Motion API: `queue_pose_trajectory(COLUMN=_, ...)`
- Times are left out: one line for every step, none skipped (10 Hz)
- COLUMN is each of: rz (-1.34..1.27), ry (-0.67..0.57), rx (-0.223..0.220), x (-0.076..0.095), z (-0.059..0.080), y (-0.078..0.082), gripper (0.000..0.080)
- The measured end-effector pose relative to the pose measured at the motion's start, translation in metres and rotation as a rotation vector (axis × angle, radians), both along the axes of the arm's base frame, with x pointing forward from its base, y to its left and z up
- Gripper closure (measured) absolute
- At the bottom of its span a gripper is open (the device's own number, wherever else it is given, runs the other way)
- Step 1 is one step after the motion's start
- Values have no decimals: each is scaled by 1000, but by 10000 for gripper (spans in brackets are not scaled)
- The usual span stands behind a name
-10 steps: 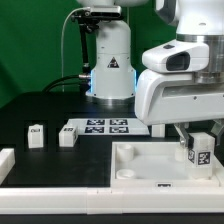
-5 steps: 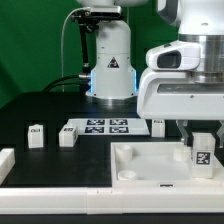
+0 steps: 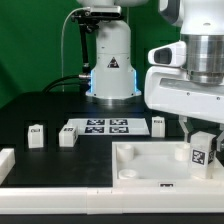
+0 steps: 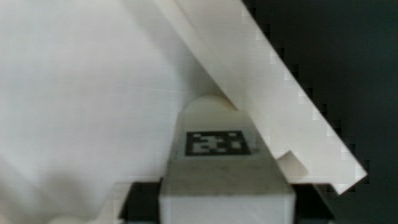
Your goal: Assemble one leg
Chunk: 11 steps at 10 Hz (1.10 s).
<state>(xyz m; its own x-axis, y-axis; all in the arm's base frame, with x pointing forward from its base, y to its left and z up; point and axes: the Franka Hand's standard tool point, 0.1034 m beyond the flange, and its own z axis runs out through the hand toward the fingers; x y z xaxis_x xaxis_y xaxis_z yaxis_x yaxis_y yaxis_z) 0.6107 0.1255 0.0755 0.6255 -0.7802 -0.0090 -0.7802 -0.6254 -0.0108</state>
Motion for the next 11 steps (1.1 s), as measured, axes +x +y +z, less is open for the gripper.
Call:
queue_pose_trajectory(rz=-85, ry=5, rx=2, x=1, z=0, y=0, gripper=508)
queue_pose_trajectory(rz=-172, ry=6, rx=8, x=2, z=0, y=0, gripper=508)
queue_pose_trajectory(rz=-247, ry=6, rx=11, x=2, z=0, y=0, gripper=508)
queue_pose_trajectory(rz=-204, ry=5, rx=11, x=2, z=0, y=0, gripper=508)
queue_pose_trajectory(rz=-184, ry=5, rx=11, x=2, z=0, y=0, gripper=508)
queue_pose_trajectory(rz=-179, ry=3, rx=12, x=2, z=0, y=0, gripper=317)
queue_pose_trajectory(rz=-146, ry=-1, rx=13, x=2, z=-1, y=0, gripper=190)
queue_pose_trajectory(rz=-2, ry=-10, rx=11, x=2, z=-1, y=-1, gripper=190)
queue_pose_trajectory(rz=147, ry=-24, rx=9, x=3, z=-1, y=-4, gripper=159)
queue_pose_trajectory(rz=321, ry=-38, rx=6, x=3, z=-3, y=-6, gripper=159)
queue_pose_trajectory(rz=403, ry=-44, rx=4, x=1, z=-5, y=-5, gripper=151)
